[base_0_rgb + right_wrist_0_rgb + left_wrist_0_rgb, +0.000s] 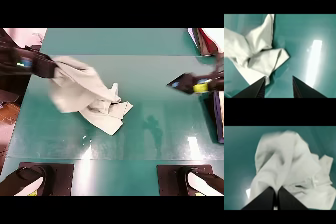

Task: Fold the shirts.

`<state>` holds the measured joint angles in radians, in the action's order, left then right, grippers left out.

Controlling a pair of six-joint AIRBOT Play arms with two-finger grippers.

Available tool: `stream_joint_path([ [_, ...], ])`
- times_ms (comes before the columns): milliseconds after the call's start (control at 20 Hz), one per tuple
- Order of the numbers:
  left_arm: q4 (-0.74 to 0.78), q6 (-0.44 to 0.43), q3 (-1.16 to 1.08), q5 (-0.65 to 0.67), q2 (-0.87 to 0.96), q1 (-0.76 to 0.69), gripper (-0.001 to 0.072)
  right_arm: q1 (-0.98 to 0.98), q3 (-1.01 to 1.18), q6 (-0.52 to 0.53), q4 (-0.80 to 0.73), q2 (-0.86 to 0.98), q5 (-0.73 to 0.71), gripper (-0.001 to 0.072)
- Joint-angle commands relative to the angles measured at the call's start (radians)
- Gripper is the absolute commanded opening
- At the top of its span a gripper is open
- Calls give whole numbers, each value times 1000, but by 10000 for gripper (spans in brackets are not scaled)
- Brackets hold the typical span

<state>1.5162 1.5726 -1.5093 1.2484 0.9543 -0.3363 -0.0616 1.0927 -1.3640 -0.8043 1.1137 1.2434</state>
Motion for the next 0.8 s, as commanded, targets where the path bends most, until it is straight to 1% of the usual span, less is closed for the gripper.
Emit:
stream_joint_path([
  [0, 3, -10, -45, 65, -56, 98, 25, -183, -145, 0, 6, 85, -134, 388],
  [150, 3, -9, -41, 108, -47, 102, 25, -329, -174, 14, 82, 220, -239, 387],
  [300, 3, -9, -40, 124, -47, 102, 25, -416, -146, 16, 120, 344, -336, 386],
  [400, 2, -9, -40, 136, -47, 102, 25, -433, -95, 19, 158, 414, -351, 386],
  [600, -1, -9, -40, 148, -47, 102, 25, -437, 50, 41, 157, 481, -386, 385],
  [650, -1, -9, -40, 150, -47, 102, 25, -430, 89, 40, 159, 495, -378, 385],
  [750, -1, -9, -40, 150, -47, 102, 25, -409, 164, 37, 163, 530, -306, 385],
])
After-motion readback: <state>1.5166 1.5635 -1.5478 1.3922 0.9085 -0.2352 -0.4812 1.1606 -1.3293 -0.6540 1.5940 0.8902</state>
